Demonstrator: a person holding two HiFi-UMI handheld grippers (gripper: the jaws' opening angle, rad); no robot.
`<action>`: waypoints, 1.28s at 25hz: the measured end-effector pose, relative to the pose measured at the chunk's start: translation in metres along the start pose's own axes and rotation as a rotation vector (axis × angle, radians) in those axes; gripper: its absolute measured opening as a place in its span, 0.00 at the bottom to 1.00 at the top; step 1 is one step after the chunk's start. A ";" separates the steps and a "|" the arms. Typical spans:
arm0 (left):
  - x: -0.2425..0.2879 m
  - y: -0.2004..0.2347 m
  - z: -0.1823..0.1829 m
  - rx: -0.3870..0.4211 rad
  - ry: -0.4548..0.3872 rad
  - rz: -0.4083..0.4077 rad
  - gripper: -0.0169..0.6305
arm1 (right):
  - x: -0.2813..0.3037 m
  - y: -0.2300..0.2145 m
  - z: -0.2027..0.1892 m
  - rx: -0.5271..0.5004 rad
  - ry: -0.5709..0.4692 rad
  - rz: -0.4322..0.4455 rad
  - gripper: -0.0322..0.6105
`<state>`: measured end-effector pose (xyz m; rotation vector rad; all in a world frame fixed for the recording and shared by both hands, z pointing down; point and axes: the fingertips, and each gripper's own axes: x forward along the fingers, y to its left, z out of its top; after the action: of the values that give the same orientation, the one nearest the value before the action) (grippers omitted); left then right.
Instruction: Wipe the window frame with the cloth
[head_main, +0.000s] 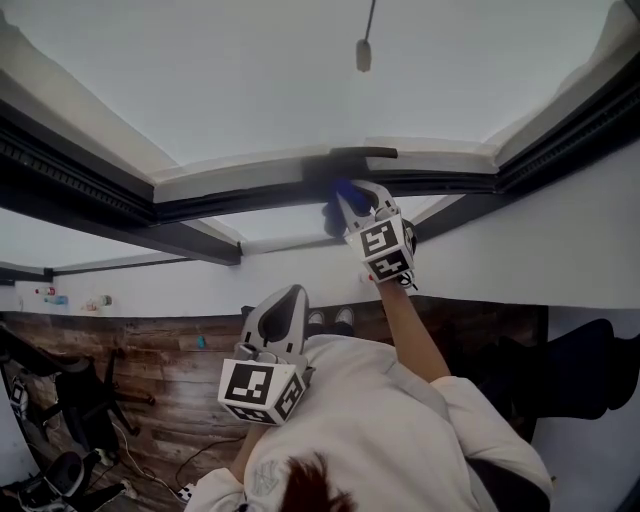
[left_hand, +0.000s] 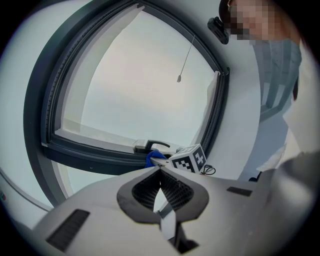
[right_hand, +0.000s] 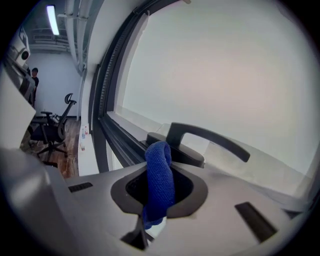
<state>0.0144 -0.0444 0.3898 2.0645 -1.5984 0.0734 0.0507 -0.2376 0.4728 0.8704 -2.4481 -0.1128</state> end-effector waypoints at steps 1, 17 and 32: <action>0.001 -0.002 0.001 0.005 -0.003 -0.004 0.03 | 0.000 0.001 0.000 -0.038 0.007 -0.006 0.12; 0.004 -0.016 -0.002 0.012 0.001 -0.022 0.03 | -0.015 -0.024 -0.014 -0.090 0.032 -0.063 0.12; 0.010 -0.033 -0.002 0.036 0.003 -0.066 0.03 | -0.028 -0.047 -0.028 -0.077 0.064 -0.100 0.12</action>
<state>0.0481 -0.0467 0.3823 2.1425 -1.5363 0.0822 0.1093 -0.2550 0.4721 0.9476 -2.3250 -0.2107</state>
